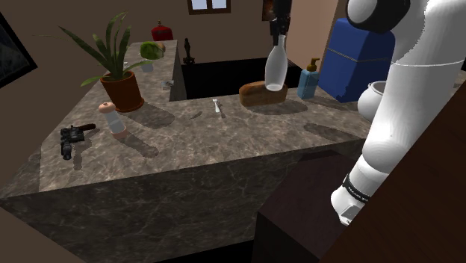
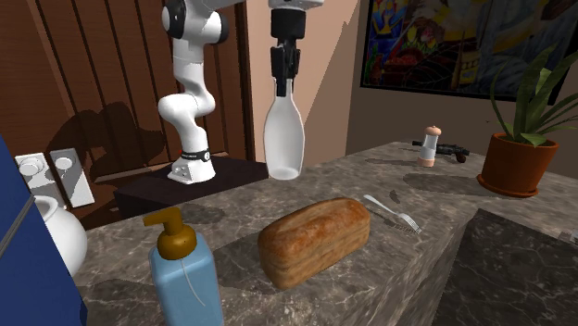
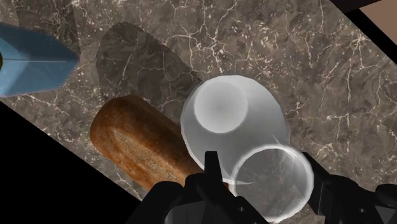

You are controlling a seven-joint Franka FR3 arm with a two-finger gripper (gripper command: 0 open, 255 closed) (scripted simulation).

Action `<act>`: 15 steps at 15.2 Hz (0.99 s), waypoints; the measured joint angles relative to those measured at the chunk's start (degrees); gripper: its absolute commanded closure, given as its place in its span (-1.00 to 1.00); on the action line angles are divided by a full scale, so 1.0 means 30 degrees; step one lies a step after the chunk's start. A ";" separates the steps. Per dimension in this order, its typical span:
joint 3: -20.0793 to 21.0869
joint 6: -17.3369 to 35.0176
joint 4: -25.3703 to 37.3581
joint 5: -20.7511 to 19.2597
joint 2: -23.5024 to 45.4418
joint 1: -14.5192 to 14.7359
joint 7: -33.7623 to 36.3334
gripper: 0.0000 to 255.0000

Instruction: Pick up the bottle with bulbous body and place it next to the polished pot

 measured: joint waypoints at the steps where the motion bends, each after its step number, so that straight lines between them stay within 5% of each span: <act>1: -0.0012 -0.0350 0.0411 0.0022 0.0065 -0.0036 -0.0020 1.00; 12: -0.0090 -0.3989 0.5665 0.0630 0.1746 -0.0669 -0.0205 1.00; 15: -0.0297 -0.3918 0.4328 0.0206 0.0445 -0.0718 -0.0672 1.00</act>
